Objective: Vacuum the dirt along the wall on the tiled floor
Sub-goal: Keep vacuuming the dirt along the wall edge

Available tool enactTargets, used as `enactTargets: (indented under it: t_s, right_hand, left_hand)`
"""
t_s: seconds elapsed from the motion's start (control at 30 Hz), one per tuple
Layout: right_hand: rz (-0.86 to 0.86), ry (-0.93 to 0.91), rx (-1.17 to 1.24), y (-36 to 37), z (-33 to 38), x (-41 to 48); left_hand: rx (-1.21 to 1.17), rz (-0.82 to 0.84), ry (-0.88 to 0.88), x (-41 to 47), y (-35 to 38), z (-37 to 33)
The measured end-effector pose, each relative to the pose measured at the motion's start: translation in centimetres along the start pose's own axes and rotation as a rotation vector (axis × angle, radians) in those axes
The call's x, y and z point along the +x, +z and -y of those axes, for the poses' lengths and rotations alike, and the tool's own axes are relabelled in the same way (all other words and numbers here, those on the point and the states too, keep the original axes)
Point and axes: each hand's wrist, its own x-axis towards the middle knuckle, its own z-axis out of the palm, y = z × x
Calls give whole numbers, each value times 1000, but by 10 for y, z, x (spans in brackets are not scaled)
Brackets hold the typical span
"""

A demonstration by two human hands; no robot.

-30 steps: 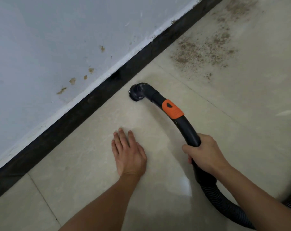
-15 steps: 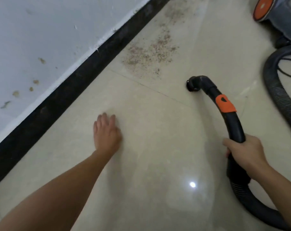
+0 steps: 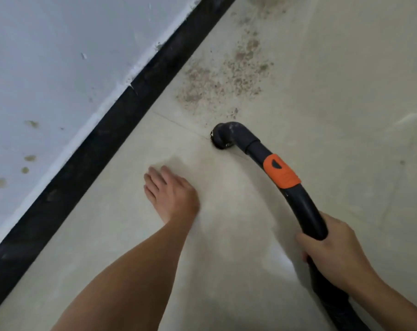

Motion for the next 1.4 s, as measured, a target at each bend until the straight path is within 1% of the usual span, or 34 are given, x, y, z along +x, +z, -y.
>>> enactTargets:
  t_s: [0.07,0.2,0.3,0.37,0.5,0.63,0.7,0.77,0.83,0.97,1.13,1.27,1.4]
  right_hand:
    - [-12,33,-10,-3,5,3]
    - [105,47,-89,-4,15,12]
    - [42,46,-93,-7,29,35]
    - [1,4,-85,-1,43,49]
    - [59,-71,-81,20,60,62]
    - [9,-30,3,19,63,68]
    - [3,-27,-12,24,65,74]
    - [49,-12,-55,31,68,72]
    - [74,-3,-48,35,73,73]
    - [-5,3,17,38,99,101]
    - [91,-87,-17,54,133,119]
    - [52,-111,72,67,163,142]
    - [101,-118,63,75,170,144]
  left_hand:
    - [10,2,-5,0,-2,-2]
    - [9,-5,-23,3,-5,-5]
    - [27,-10,-24,0,-6,-7]
    - [33,-7,-33,2,-6,-10]
    - [42,-20,-46,4,-4,-10]
    - [47,-28,-31,4,-5,-13]
    - [53,-35,-40,8,-4,-12]
    - [66,0,-40,7,-3,-8]
    - [91,36,-39,3,-3,-7]
    - [113,28,-9,8,-3,-9]
    - [118,83,7,5,-1,-4]
    - [89,102,-5,10,-1,-6]
    - [63,112,9,10,0,-4]
